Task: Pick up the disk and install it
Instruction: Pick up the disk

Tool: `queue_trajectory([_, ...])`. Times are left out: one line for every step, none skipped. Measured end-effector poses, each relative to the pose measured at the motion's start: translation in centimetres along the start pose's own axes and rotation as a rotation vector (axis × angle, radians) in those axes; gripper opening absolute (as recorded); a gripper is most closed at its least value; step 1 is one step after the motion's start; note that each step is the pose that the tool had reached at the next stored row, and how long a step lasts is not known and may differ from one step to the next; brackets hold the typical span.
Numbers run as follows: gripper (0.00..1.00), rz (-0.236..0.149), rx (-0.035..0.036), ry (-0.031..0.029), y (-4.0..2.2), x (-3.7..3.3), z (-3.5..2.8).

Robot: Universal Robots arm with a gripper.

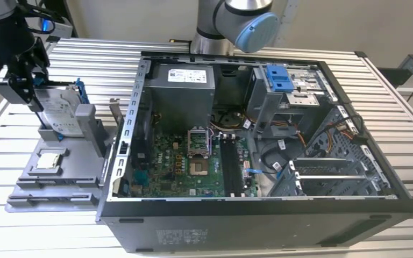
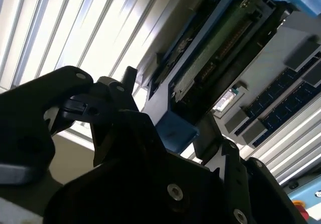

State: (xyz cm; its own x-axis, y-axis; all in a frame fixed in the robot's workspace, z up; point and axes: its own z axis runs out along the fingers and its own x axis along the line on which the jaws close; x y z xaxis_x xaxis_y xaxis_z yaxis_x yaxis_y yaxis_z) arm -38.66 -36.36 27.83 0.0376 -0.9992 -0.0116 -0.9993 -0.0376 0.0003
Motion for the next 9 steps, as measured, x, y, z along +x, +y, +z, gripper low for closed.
queue_trajectory([0.00, 0.000, -0.0001, 0.0000, 0.00, 0.00, 0.00])
queue_trajectory([0.00, 0.000, 0.0000, 0.0000, 0.00, 0.00, 0.00])
queue_trajectory([0.00, 0.000, 0.0000, 0.0000, 0.00, 0.00, 0.01])
queue_trajectory([0.00, 0.000, -0.0001, 0.0000, 0.00, 0.00, 0.01])
queue_trajectory([0.00, 0.000, 0.0000, 0.0000, 0.00, 0.00, 0.01])
queue_trajectory([0.00, 0.000, 0.0000, 0.0000, 0.00, 0.00, 0.02])
queue_trajectory([0.00, 0.000, 0.0000, 0.0000, 0.00, 0.00, 0.02])
queue_trajectory([0.00, 0.000, 0.0000, 0.0000, 0.00, 0.00, 0.03])
queue_trajectory([0.00, 0.000, 0.0000, 0.0000, 0.00, 0.00, 0.03])
